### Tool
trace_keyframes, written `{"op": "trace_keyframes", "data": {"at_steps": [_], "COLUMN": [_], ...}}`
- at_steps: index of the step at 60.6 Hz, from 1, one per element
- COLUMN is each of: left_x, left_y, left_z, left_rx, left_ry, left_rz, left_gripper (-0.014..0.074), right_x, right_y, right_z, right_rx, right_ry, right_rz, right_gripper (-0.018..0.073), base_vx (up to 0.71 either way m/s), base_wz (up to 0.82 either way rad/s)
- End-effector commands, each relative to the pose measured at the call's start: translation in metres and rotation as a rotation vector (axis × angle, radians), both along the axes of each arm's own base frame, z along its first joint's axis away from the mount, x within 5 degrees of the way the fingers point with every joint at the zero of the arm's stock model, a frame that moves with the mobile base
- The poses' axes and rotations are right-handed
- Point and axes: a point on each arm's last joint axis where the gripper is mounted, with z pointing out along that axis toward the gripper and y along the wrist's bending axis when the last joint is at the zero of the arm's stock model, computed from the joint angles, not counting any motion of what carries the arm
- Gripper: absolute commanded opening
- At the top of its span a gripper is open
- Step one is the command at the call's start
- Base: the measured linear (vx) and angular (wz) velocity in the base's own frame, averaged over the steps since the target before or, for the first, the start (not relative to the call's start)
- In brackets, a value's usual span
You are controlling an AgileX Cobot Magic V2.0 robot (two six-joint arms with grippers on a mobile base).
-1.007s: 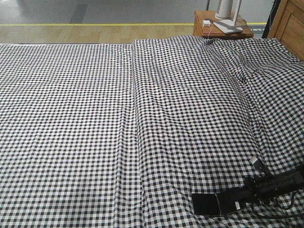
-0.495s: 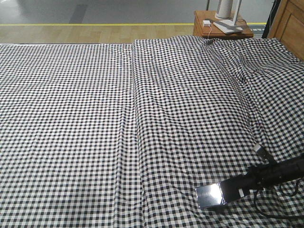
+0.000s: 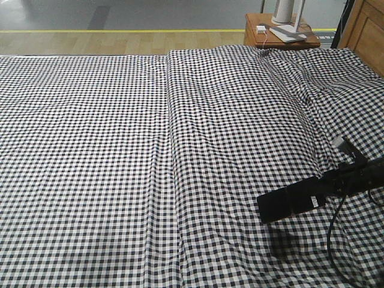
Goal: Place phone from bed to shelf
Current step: 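Lift the phone off the bed with the right gripper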
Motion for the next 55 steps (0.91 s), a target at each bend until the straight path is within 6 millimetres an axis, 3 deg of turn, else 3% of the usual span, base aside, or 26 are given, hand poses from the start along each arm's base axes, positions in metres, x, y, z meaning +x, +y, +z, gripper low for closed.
{"op": "trace_keyframes", "data": {"at_steps": [1,31,42,55], "left_x": [-0.001,-0.001,-0.001,-0.001], "left_y": [0.0,0.0,0.0,0.0], "left_z": [0.015,0.015,0.015,0.015], "left_rx": [-0.015,-0.015,-0.015,-0.015], "left_ry": [-0.107,-0.107,-0.107,-0.107], "left_rz": [-0.004,-0.004,-0.004,-0.004], "left_gripper": [0.0001,0.0001,0.0001,0.0001], "right_x": [-0.003,-0.058,-0.072,-0.09], "right_y": [0.01,0.045,0.081,0.136], "right_z": [0.058,0.2,0.244,0.273], "right_rx": [0.101,0.067,0.062,0.078], "right_ry": [-0.092,-0.395,-0.523,-0.598], "right_rz": [0.039,0.023,0.101,0.261], "right_gripper": [-0.0003,-0.0003,-0.0003,-0.0003], "base_vx": [0.0,0.0,0.0,0.0], "base_wz": [0.0,0.0,0.0,0.0]}}
